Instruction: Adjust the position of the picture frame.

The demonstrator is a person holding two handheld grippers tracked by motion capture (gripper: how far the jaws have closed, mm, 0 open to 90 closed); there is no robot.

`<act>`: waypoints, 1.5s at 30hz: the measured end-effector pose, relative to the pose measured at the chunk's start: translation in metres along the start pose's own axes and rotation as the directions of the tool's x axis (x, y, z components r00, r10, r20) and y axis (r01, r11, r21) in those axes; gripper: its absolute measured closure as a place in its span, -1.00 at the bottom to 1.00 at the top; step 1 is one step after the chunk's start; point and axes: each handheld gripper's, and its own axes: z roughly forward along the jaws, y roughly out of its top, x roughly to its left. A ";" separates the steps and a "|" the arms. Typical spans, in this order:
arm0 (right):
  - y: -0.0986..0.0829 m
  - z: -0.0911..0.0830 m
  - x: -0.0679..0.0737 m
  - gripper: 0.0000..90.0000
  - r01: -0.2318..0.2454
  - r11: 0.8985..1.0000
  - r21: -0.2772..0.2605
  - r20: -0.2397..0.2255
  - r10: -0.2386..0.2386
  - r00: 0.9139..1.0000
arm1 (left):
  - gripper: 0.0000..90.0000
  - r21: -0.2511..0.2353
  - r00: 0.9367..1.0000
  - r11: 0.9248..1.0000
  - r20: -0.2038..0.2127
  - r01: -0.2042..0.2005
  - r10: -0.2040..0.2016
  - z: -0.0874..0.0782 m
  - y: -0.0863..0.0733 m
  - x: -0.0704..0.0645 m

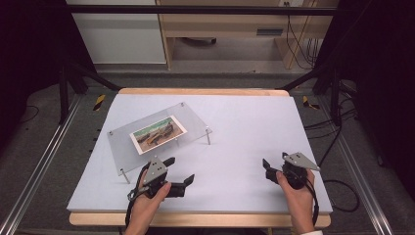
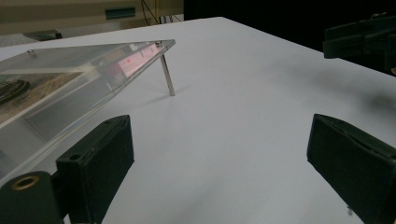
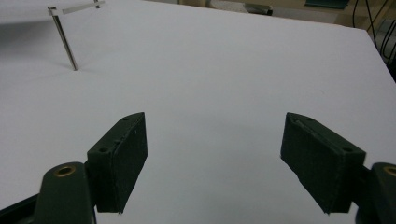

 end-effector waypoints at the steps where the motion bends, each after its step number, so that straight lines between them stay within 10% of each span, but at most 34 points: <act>1: 0.000 0.000 0.000 -0.49 0.006 1.000 0.001 0.001 -0.006 1.000 | -0.85 0.000 1.000 1.000 0.000 0.000 0.000 0.000 0.000 0.000; 15: 0.003 -0.001 0.007 -0.52 0.023 1.000 0.013 -0.007 -0.023 1.000 | -0.85 -0.021 0.999 1.000 -0.046 0.002 -0.003 -0.028 0.011 0.003; 20: 0.005 0.002 0.013 -0.52 0.060 0.997 0.037 -0.031 -0.059 0.998 | -0.87 -0.086 0.990 0.996 -0.140 0.019 -0.031 -0.059 0.016 0.013; 24: 0.005 0.003 0.017 -0.45 0.073 0.996 0.054 -0.050 -0.070 0.996 | -0.87 -0.109 0.968 0.992 -0.238 0.060 -0.084 -0.083 0.017 0.028; 33: 0.005 0.007 0.027 -0.30 0.111 0.991 0.079 -0.091 -0.103 0.990 | -0.86 -0.083 0.887 0.994 -0.451 0.068 -0.098 -0.124 0.007 0.049; 43: 0.005 0.008 0.033 -0.26 0.137 0.986 0.095 -0.112 -0.126 0.986 | -0.84 0.009 0.861 0.992 -0.499 0.124 -0.103 -0.136 -0.012 0.059; 45: 0.005 0.009 0.032 -0.26 0.128 0.987 0.098 -0.111 -0.117 0.987 | -0.80 -0.004 0.847 0.989 -0.516 0.149 -0.129 -0.139 -0.015 0.061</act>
